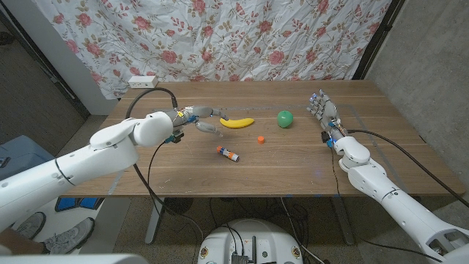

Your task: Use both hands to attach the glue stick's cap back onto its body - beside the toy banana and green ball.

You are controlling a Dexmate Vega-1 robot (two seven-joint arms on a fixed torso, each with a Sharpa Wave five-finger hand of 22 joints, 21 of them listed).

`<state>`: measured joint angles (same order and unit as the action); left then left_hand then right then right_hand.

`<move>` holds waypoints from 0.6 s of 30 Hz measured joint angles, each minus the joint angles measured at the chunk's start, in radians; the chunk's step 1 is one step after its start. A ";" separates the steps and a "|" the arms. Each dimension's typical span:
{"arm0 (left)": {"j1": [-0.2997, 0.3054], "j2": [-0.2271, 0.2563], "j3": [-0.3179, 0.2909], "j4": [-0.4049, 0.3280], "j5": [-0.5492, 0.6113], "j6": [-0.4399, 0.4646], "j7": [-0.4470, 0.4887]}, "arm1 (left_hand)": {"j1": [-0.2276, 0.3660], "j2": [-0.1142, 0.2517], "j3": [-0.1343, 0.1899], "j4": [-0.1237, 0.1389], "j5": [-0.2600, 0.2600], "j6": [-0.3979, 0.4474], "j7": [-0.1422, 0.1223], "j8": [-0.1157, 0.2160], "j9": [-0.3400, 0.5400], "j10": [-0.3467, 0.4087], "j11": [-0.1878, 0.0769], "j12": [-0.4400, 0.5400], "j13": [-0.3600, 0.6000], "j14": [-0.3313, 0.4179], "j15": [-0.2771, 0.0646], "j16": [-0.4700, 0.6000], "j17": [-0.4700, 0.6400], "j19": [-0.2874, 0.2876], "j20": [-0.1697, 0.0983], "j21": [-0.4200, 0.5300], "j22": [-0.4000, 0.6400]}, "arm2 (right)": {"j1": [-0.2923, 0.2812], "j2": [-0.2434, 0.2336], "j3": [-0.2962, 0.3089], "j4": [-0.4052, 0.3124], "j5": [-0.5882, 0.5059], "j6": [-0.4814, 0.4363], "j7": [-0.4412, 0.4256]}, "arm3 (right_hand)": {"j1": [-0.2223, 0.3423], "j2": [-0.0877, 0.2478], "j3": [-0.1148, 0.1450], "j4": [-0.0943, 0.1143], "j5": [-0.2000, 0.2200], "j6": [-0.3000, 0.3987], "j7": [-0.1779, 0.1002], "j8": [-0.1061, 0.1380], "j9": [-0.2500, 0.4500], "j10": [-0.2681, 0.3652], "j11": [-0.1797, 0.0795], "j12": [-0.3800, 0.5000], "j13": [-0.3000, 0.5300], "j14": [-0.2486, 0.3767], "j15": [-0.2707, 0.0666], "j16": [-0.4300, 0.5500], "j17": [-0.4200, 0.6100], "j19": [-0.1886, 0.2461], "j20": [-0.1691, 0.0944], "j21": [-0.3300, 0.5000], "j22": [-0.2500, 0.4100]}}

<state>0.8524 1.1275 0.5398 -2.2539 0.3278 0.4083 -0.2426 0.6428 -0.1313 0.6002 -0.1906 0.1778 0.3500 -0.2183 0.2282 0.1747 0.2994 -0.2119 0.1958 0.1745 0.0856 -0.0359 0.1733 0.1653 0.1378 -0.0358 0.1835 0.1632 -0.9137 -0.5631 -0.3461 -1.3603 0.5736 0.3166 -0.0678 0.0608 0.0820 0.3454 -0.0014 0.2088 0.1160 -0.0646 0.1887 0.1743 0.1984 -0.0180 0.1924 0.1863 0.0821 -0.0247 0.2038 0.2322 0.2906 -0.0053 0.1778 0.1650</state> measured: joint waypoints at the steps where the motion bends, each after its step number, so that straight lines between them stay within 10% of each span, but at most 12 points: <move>1: -0.002 -0.001 0.004 -0.005 0.022 0.009 -0.014 | 0.005 -0.002 0.000 0.000 0.000 0.000 0.000 0.000 0.000 0.003 -0.003 0.000 0.000 0.000 0.000 0.000 0.000 0.000 0.000 0.000 0.000 | 0.000 0.000 0.000 0.001 0.000 0.001 0.000 | 0.000 0.000 0.000 0.000 0.000 0.000 0.000 0.000 0.000 0.000 0.000 0.000 0.000 0.000 0.000 0.000 0.000 0.000 0.000 0.000 0.000; 18: -0.035 -0.033 0.090 -0.054 0.304 0.030 -0.169 | 0.053 -0.018 -0.009 0.007 0.000 -0.018 0.004 -0.013 0.000 0.020 0.001 -0.003 0.000 -0.011 0.000 0.000 0.000 -0.032 0.000 -0.006 0.000 | 0.002 0.007 0.002 0.018 0.006 0.008 0.001 | 0.000 0.000 0.000 0.000 0.000 0.000 0.000 0.000 0.000 0.000 0.000 0.000 0.000 0.000 0.000 0.000 0.000 0.000 0.000 0.000 0.000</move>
<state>0.8170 1.0949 0.6296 -2.3074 0.6317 0.4386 -0.4119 0.6955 -0.1496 0.5911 -0.1834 0.1778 0.3323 -0.2140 0.2152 0.1746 0.3197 -0.2108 0.1923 0.1745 0.0748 -0.0358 0.1734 0.1652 0.1056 -0.0358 0.1774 0.1632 -0.9117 -0.5565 -0.3436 -1.3423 0.5799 0.3248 -0.0666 0.0608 0.0819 0.3453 -0.0013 0.2088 0.1159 -0.0645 0.1887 0.1743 0.1983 -0.0180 0.1925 0.1863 0.0822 -0.0248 0.2038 0.2323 0.2906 -0.0053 0.1778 0.1650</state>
